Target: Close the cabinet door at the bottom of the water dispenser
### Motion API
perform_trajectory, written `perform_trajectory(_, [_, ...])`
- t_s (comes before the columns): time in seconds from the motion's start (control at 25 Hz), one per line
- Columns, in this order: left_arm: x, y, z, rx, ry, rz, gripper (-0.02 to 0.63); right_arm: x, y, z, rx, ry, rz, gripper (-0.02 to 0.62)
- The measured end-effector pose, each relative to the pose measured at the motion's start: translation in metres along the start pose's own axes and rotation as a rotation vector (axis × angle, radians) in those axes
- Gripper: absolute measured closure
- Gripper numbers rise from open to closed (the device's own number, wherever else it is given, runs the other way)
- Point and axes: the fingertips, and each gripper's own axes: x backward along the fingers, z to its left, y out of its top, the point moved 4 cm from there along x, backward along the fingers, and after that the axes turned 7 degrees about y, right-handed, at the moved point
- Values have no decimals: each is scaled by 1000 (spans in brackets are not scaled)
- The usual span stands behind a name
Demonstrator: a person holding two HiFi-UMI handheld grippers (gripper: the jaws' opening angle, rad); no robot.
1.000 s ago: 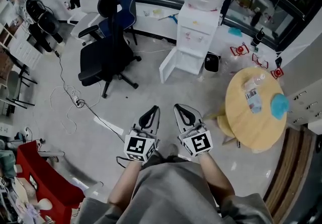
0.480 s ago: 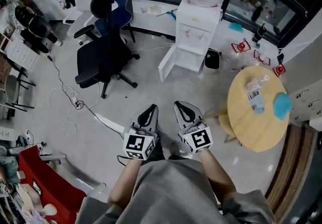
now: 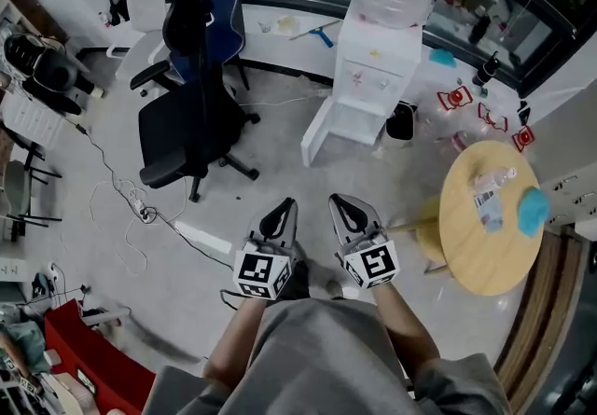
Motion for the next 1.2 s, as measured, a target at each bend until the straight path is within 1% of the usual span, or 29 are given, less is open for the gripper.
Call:
perform_trajectory(0.28, [-38,14,47,10,-71,0,580,-55,4,-8,-18,-53,6,586])
perform_trajectory(0.64, [-72,37,81,-11,-163,-48,587,-101,19,-21,10,-113,-27,586])
perform_trajectory(0.88, [-96,34,90,-2,-176,-23,598,-119,17,-34,7,-148,-7,586])
perform_trajectory(1.2, [-146,26,93,10,-182,18,600,-143,8,-78,-13,-156,-8,588])
